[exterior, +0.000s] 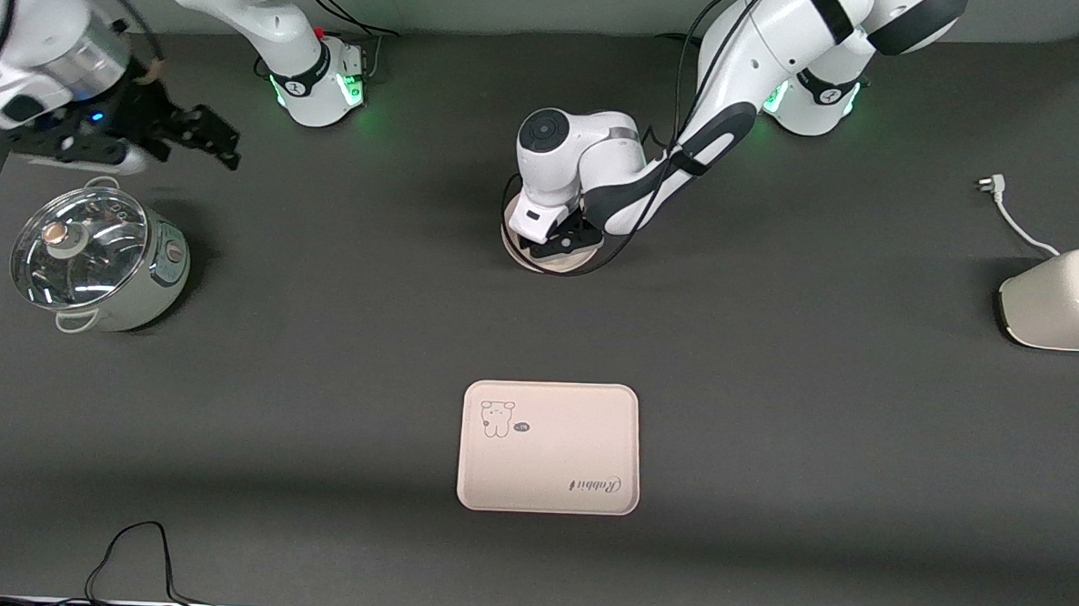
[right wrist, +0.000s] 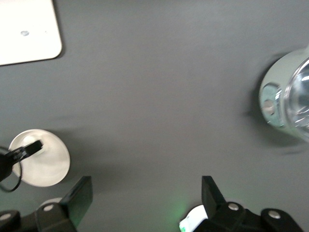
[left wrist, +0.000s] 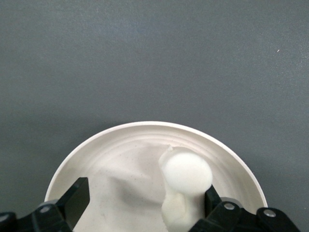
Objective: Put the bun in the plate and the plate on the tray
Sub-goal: 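Lower the bun onto the plate while the right gripper approaches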
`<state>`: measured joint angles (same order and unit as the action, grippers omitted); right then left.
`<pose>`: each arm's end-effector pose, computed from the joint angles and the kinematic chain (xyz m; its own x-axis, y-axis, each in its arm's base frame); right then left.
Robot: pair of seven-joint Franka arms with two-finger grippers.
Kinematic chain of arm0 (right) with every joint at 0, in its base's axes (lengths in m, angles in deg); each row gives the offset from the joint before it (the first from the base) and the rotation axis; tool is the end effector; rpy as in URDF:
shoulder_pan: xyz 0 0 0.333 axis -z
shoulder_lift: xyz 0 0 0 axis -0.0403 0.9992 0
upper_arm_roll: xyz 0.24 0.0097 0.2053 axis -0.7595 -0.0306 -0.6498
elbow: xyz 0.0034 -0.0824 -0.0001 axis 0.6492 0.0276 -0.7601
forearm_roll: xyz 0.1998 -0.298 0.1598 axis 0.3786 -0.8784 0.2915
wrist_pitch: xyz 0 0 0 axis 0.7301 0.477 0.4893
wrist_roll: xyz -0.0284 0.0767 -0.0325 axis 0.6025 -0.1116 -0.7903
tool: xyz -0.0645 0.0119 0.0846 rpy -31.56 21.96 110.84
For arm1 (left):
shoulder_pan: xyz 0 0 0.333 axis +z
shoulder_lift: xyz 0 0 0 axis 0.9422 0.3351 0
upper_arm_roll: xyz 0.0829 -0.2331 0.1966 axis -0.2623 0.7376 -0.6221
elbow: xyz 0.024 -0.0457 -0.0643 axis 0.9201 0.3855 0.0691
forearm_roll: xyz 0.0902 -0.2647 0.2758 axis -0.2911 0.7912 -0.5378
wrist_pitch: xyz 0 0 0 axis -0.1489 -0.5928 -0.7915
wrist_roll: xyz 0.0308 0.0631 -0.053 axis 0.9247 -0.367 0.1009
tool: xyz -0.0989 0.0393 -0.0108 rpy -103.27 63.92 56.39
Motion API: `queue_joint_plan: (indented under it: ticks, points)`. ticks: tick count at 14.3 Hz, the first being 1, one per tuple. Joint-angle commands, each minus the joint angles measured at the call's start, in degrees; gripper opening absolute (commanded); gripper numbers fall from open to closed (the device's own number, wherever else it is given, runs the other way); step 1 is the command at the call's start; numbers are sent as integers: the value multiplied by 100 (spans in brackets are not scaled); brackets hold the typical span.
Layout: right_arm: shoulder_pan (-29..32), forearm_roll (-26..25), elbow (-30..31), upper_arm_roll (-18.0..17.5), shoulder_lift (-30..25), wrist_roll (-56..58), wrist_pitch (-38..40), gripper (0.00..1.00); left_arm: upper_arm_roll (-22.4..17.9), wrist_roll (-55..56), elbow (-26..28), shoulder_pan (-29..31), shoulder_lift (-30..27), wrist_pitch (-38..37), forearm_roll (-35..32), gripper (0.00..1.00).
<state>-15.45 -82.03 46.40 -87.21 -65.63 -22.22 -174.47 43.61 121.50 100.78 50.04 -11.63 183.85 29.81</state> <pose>0.4452 0.1195 0.6060 0.9886 -0.1330 -0.0712 -0.1340 -0.9909 -0.0099 0.3535 -0.5198 0.2022 0.9603 0.2784 0.0190 0.2790 -0.9591 -0.0481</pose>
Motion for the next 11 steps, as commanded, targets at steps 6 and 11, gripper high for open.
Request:
queue_joint_plan:
  ticks: [6,11]
  points:
    - [-149,953,960,107,-555,-127,-406,100,-58,162,49,-72,-69,47,-130,100]
    - [-158,1383,2198,178,-529,847,-1776,100,-58,162,49,-54,-78,65,-130,100]
